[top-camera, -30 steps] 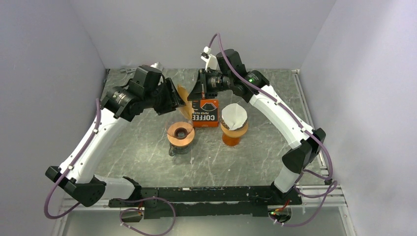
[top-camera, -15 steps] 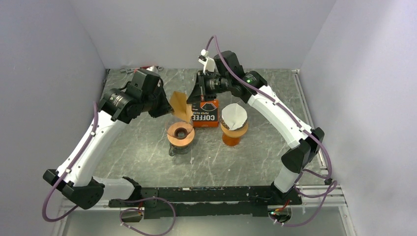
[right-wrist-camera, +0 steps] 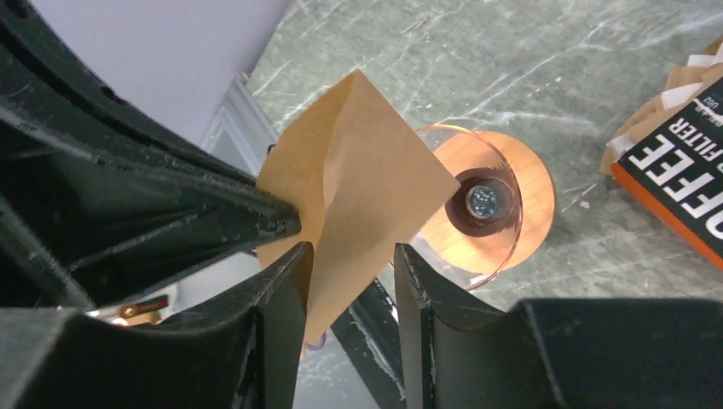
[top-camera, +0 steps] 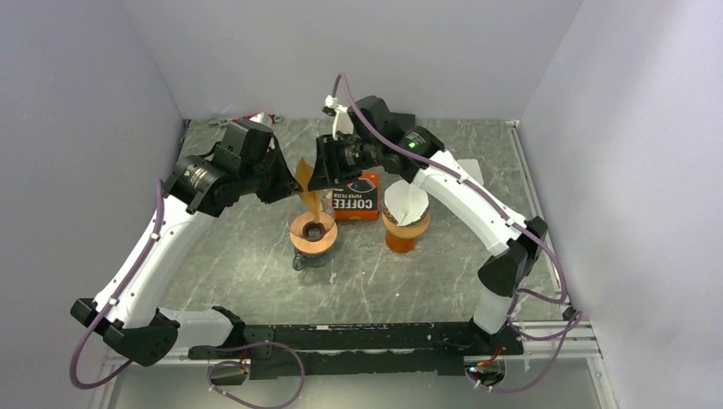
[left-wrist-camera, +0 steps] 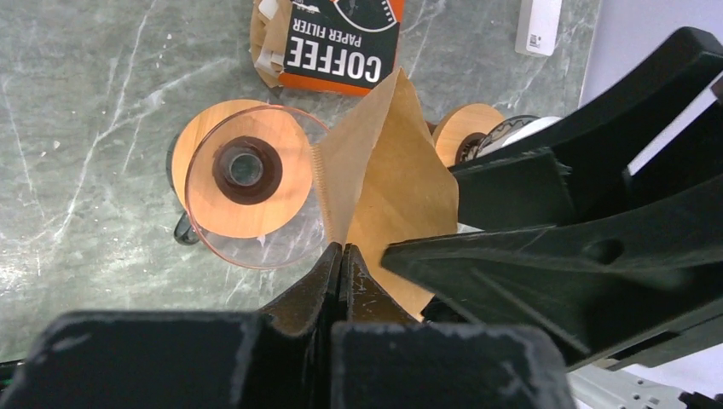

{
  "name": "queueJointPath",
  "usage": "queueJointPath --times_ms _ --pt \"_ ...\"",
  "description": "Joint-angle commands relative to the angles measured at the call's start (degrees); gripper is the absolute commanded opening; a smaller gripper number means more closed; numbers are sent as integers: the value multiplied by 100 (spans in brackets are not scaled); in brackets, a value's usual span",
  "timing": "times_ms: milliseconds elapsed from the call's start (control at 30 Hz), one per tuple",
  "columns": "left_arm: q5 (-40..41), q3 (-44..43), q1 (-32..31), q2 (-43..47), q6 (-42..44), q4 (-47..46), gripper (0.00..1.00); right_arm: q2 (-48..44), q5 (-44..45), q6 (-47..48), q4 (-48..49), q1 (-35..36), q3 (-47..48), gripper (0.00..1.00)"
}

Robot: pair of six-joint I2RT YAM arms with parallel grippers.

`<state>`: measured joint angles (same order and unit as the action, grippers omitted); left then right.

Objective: Place the coffee filter in the dripper

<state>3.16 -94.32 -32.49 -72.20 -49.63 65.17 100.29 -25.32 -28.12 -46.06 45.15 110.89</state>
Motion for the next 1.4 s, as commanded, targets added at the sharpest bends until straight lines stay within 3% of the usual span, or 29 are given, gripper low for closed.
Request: queueJointPath --times_ms 0,200,733,967,1133,1367 --pt "-210 -251 -20 -13 -194 -79 0 304 975 472 -545 271 801 47" --pt "-106 -234 -20 49 -374 54 0 613 2141 769 -1224 504 1308 52" --pt "590 113 -20 523 -592 613 0 388 2865 1117 -1441 504 915 49" --pt "396 277 -20 542 -600 491 0 383 2118 1116 -1226 496 914 50" --pt "255 311 -20 453 -584 563 0 318 1300 876 -960 429 831 56" --pt "148 830 -20 497 -690 476 0 200 1272 683 -728 360 409 57"
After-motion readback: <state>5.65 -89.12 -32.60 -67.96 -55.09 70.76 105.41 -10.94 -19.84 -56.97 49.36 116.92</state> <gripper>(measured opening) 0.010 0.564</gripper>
